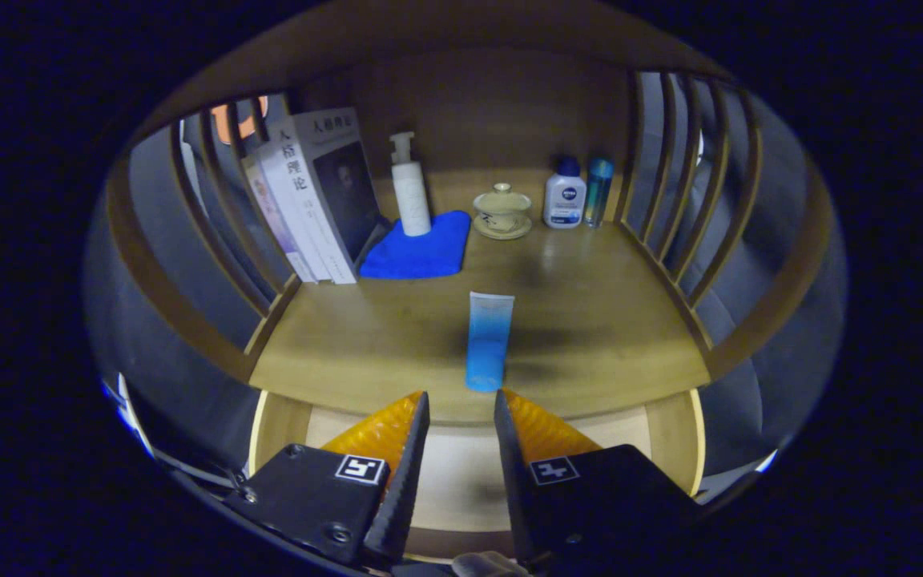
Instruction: Pull open the drawer, take out the items inside it, and place them on the countertop above the cabinet.
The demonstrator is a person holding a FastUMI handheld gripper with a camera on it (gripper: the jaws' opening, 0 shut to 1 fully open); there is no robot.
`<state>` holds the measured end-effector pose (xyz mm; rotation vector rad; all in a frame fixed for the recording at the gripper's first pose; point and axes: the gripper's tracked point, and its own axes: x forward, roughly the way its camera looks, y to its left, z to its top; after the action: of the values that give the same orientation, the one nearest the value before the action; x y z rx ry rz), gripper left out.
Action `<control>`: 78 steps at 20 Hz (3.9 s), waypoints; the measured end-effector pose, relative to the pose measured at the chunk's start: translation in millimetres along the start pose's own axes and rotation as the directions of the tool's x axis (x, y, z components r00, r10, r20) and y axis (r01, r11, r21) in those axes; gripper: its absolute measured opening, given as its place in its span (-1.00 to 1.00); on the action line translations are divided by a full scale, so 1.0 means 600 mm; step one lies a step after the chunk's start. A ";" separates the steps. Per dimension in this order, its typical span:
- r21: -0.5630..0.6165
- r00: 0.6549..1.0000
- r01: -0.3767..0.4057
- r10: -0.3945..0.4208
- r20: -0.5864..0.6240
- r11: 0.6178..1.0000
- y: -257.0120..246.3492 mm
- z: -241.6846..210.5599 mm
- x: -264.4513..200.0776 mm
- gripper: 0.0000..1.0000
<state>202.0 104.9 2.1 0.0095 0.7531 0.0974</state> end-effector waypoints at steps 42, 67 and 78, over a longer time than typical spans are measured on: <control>-0.037 0.868 0.057 -0.031 0.496 0.998 -0.035 -0.384 -0.097 0.99; -0.057 0.844 0.092 -0.047 0.535 0.994 -0.027 -0.306 -0.001 0.98; -0.035 0.845 0.093 -0.060 0.532 0.995 -0.024 -0.236 0.068 0.98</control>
<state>135.9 90.3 -129.8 -0.0492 0.1910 0.0365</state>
